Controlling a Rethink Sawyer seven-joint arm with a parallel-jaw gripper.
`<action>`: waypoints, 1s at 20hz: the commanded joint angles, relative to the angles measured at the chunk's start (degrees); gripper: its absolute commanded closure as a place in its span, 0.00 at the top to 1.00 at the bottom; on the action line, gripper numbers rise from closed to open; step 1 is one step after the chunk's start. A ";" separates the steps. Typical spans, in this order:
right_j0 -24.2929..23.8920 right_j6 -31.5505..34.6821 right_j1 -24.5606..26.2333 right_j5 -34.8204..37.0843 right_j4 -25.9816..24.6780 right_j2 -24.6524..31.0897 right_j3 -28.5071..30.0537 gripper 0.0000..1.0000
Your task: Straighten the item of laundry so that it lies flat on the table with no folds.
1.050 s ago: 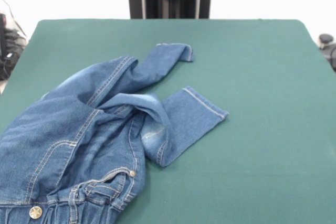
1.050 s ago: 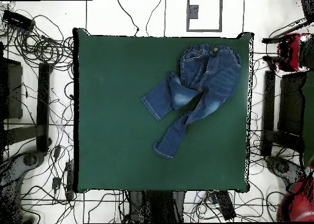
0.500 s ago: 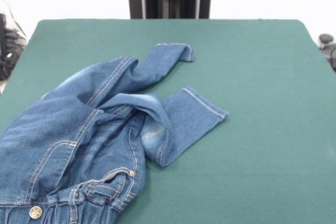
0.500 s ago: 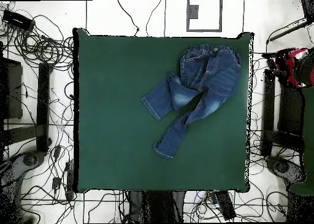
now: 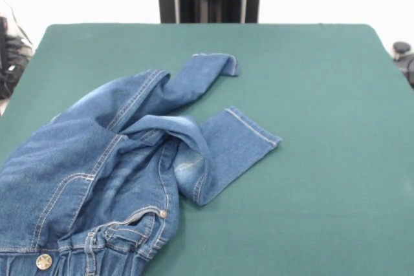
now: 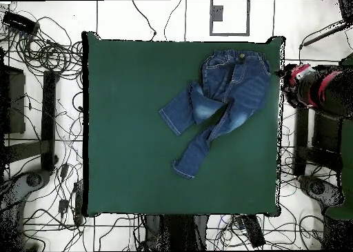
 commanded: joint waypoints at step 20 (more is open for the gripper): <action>9.32 37.42 -10.68 -18.69 4.50 -16.72 24.98 1.00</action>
